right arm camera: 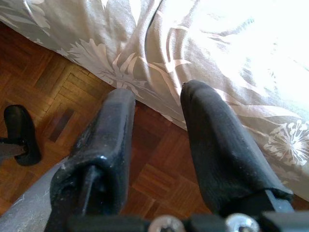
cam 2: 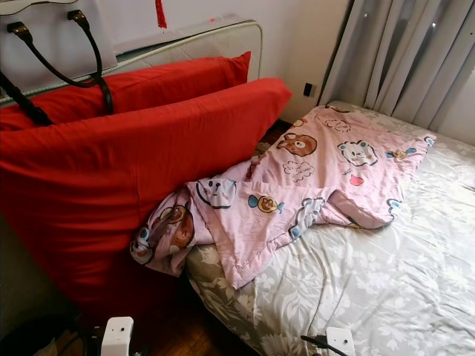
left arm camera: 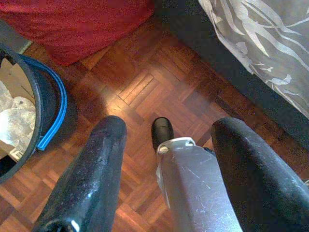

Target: Clean up the room

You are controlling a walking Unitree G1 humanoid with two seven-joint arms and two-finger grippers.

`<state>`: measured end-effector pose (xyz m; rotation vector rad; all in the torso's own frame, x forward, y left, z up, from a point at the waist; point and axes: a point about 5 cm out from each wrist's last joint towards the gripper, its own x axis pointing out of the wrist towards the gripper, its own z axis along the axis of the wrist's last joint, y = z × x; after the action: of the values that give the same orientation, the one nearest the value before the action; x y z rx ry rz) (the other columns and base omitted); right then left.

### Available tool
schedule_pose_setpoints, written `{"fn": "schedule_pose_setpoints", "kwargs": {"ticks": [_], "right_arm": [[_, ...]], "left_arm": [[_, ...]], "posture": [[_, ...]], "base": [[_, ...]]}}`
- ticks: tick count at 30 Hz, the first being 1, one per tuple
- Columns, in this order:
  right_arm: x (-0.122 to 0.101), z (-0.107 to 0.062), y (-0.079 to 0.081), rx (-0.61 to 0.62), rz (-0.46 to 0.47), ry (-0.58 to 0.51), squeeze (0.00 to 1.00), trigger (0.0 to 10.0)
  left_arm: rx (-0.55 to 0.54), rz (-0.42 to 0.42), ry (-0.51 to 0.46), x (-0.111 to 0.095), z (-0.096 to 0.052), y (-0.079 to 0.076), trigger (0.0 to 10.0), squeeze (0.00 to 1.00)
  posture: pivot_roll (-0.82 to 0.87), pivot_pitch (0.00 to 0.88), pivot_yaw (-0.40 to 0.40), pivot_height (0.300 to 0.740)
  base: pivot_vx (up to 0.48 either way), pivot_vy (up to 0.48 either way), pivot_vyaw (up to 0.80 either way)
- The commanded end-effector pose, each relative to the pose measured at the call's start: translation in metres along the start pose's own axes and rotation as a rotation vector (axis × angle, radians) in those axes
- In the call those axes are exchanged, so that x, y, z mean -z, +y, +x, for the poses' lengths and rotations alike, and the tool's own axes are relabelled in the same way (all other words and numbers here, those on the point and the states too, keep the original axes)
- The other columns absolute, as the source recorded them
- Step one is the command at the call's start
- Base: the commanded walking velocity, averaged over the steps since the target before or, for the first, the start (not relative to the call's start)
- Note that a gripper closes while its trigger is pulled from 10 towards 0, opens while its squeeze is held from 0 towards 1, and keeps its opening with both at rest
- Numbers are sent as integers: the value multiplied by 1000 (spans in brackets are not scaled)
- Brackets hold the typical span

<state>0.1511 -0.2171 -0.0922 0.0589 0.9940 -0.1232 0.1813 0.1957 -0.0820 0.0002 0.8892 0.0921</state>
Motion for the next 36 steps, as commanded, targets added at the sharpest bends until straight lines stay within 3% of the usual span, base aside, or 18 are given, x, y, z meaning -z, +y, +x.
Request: {"fn": "schedule_pose_setpoints", "kwargs": {"ticks": [1, 27, 36], "right_arm": [[0, 0, 0, 2, 9, 1, 0, 10000], [0, 0, 1, 4, 19, 1, 0, 10000], [0, 0, 1, 6, 21, 1, 0, 10000]], "left_arm": [[4, 17, 25, 6, -1, 2, 10000, 0], [8, 22, 12, 1, 0, 0, 10000, 0], [10, 26, 13, 2, 0, 0, 10000, 0]], "posture": [[-33, 0, -50, 740], [-34, 0, -49, 740], [-38, 0, -48, 740]], "base": [[0, 251, 0], [0, 250, 0], [0, 0, 0]]}}
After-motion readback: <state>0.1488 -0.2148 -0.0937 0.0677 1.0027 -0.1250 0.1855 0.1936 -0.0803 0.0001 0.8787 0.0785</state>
